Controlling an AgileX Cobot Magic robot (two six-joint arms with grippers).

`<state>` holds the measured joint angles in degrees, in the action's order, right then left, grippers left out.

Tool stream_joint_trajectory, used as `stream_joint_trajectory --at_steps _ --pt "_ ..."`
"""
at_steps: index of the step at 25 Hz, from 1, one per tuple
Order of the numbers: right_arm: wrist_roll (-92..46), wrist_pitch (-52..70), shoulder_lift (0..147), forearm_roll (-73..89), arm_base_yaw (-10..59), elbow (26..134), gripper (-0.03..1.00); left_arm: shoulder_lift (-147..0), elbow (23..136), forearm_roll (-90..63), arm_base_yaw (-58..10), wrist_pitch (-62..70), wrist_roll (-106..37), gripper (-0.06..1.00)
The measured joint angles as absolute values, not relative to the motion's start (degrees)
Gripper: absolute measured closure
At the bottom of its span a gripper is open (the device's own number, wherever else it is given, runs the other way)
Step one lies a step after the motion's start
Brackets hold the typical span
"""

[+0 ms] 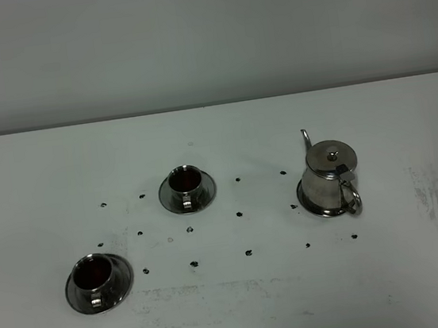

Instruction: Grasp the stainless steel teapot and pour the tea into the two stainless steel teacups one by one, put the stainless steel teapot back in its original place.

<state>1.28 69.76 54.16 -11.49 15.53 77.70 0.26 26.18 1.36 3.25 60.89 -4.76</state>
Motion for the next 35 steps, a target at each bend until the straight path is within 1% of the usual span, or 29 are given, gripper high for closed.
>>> stream_joint_trajectory --at_steps 3,6,12,15,18,28,35 --pt "0.47 69.71 47.51 -10.76 13.03 76.83 0.57 0.26 26.18 1.36 3.25 60.89 -4.76 0.64" --pt "-0.48 69.76 39.53 -9.11 8.83 71.99 0.57 0.26 26.18 1.36 3.25 60.89 -4.76 0.64" --pt "-2.00 70.17 22.24 -3.40 1.31 53.69 0.57 0.26 26.18 1.36 3.25 60.89 -4.76 0.64" --pt "-4.09 69.93 16.69 0.82 -1.77 45.34 0.57 0.26 26.18 1.36 3.25 60.89 -4.76 0.64" --pt "-6.28 68.13 13.30 1.46 -4.04 39.19 0.57 0.26 26.18 1.36 3.25 60.89 -4.76 0.64" --pt "-7.29 65.44 8.11 4.19 -4.59 30.77 0.57 0.26 26.18 1.36 3.25 60.89 -4.76 0.64" --pt "-7.49 64.16 7.59 4.19 -4.59 30.22 0.57 0.26 26.18 1.36 3.25 60.89 -4.76 0.64"
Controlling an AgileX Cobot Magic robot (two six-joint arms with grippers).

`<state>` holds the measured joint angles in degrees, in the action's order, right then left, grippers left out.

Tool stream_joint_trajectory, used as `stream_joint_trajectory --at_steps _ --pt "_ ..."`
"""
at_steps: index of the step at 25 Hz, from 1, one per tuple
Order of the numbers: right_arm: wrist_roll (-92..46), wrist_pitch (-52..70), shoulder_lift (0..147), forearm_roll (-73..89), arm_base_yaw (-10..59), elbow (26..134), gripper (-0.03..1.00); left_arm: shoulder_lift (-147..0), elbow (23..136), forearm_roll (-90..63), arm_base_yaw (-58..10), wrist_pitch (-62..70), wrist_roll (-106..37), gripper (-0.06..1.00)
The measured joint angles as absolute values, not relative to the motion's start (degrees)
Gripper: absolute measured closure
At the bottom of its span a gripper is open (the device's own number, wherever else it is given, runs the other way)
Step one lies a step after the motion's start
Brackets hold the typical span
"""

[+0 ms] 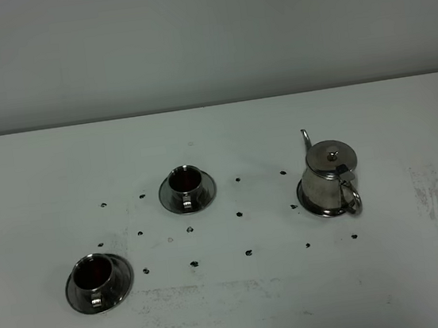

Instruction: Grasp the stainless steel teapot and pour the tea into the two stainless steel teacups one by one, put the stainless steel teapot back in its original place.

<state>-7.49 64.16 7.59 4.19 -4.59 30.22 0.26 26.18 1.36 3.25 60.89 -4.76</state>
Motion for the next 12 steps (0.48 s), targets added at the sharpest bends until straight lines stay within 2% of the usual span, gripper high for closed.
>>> stream_joint_trajectory --at_steps 12 --pt "-7.50 63.85 6.26 4.21 -4.59 30.16 0.57 0.26 26.18 1.36 3.25 60.89 -4.69 0.64"
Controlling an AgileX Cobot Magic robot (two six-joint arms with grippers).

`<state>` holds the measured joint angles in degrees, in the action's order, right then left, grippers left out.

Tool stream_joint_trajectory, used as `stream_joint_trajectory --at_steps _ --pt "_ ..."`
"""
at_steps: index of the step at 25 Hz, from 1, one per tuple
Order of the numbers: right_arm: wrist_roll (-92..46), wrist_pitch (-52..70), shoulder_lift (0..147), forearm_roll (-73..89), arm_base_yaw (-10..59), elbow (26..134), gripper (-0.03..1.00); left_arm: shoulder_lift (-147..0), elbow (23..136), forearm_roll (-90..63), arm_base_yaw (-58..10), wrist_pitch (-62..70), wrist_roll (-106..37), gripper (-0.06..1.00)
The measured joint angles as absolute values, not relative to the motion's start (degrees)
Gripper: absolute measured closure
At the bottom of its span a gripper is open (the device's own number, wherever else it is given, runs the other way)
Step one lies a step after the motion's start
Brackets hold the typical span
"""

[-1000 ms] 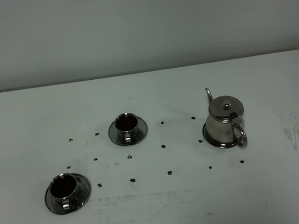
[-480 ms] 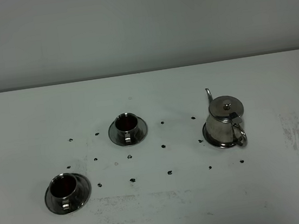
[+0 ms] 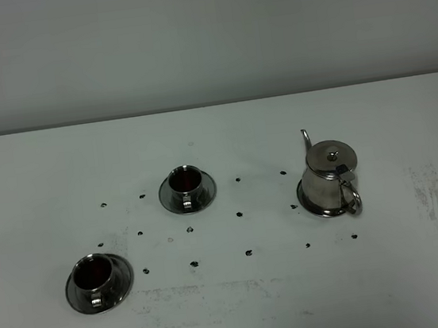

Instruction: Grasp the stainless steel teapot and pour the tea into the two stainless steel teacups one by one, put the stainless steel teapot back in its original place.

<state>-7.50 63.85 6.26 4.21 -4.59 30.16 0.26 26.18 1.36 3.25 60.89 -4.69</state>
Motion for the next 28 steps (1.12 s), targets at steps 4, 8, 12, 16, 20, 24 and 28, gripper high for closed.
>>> stream_joint_trajectory --at_steps 4,8,12,16,20,24,28 --pt "-7.50 63.84 2.66 4.21 -4.59 30.16 0.57 0.26 26.18 1.36 3.25 60.87 -4.69 0.64" --pt "-7.50 63.92 -0.29 4.21 -4.59 29.90 0.57 0.26 26.18 1.36 3.25 60.83 -4.69 0.64" --pt "-7.50 63.92 -0.39 4.21 -4.59 29.80 0.57 0.26 26.18 1.36 2.27 60.77 -4.69 0.64" --pt "-7.56 63.92 -0.39 4.25 -4.59 29.80 0.57 0.26 26.18 1.36 -1.16 60.72 -4.69 0.64" --pt "-7.56 63.92 -0.39 4.28 -4.59 29.80 0.57 0.26 26.18 1.36 -1.86 60.72 -4.69 0.64" --pt "-7.56 63.92 -0.39 4.33 -4.59 29.80 0.57 0.26 26.18 1.36 -1.86 60.72 -4.69 0.64" --pt "-7.56 63.92 -0.41 4.33 -4.59 29.80 0.57 0.26 26.18 1.36 -1.86 60.72 -4.69 0.64"
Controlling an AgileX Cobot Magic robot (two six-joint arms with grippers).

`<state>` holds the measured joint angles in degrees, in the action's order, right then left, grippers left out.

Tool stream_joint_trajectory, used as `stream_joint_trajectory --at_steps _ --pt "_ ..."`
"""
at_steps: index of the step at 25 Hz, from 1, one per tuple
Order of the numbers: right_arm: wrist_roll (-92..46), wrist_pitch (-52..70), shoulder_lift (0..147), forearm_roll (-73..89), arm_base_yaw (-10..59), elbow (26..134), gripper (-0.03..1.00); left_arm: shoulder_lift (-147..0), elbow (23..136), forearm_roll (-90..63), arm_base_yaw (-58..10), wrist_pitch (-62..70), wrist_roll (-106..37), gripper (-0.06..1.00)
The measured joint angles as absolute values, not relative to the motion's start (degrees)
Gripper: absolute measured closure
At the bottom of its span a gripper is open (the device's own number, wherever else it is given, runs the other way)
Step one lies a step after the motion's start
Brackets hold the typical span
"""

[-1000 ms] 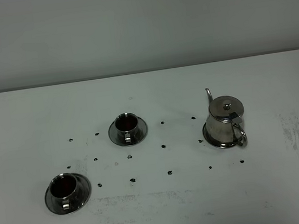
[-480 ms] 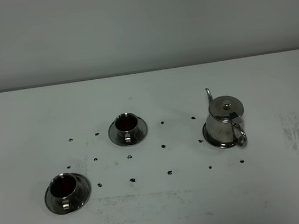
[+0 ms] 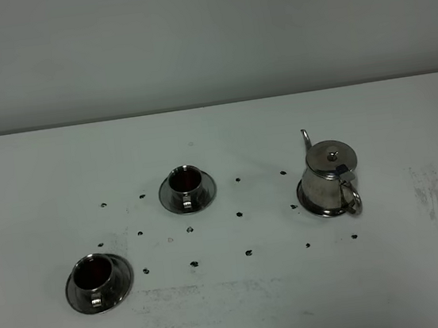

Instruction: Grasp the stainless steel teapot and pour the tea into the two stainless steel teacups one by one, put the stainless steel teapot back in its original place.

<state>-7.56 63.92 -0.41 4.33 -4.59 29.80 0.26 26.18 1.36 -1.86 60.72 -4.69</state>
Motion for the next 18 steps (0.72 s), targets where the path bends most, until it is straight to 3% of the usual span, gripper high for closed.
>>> stream_joint_trajectory --at_steps 18 --pt "-7.58 63.92 -0.41 4.35 -4.59 29.80 0.57 0.26 26.18 1.36 -1.86 60.72 -4.69 0.64"
